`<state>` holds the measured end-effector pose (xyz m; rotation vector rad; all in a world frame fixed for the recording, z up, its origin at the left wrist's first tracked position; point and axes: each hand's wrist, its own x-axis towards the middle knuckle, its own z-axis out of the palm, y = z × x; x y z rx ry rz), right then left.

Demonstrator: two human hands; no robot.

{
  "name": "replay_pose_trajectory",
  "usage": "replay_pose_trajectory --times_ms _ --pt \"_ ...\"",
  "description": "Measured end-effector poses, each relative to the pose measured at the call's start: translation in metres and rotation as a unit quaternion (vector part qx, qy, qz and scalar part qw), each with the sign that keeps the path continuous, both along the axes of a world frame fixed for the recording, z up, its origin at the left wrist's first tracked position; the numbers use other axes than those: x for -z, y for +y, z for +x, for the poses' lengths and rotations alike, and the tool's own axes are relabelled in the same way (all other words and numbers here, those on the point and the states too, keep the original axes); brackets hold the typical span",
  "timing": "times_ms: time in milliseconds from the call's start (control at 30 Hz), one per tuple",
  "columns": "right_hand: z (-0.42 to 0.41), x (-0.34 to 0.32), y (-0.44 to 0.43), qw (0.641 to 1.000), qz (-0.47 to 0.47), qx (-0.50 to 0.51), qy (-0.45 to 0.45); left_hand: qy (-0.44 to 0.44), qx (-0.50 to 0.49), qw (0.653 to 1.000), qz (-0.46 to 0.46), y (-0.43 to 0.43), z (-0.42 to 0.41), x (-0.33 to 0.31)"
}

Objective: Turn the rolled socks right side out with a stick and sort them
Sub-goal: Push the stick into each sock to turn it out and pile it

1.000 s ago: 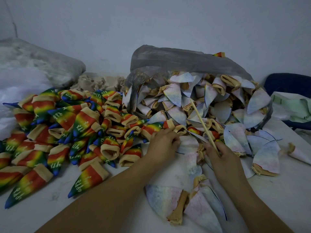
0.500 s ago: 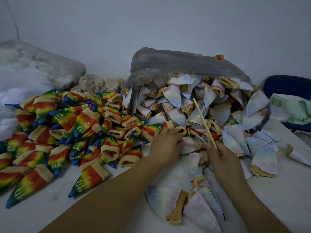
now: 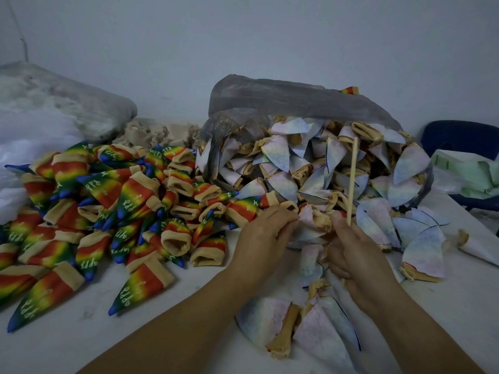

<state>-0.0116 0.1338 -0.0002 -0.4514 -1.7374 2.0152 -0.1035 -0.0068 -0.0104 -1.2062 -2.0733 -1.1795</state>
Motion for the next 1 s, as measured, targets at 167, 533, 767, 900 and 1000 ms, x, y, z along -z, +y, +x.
replay_pose_trajectory --times_ms 167,533,767,900,1000 --pt "0.0 0.002 -0.005 1.0 0.014 -0.009 -0.007 -0.026 0.008 0.999 0.02 0.001 0.004 -0.001" --pt "0.002 0.0 -0.017 0.984 0.161 0.069 0.012 -0.315 0.066 0.943 0.079 0.007 0.015 -0.009" --pt "-0.003 0.001 -0.022 0.938 0.331 0.102 0.0 -0.5 0.137 0.83 0.204 0.01 0.022 -0.012" --pt "-0.007 0.006 -0.02 0.898 0.414 0.148 0.01 -0.563 0.141 0.789 0.201 0.013 0.02 -0.012" --pt "-0.007 0.007 -0.017 0.88 0.448 0.16 0.007 -0.605 0.181 0.748 0.205 0.01 0.018 -0.014"
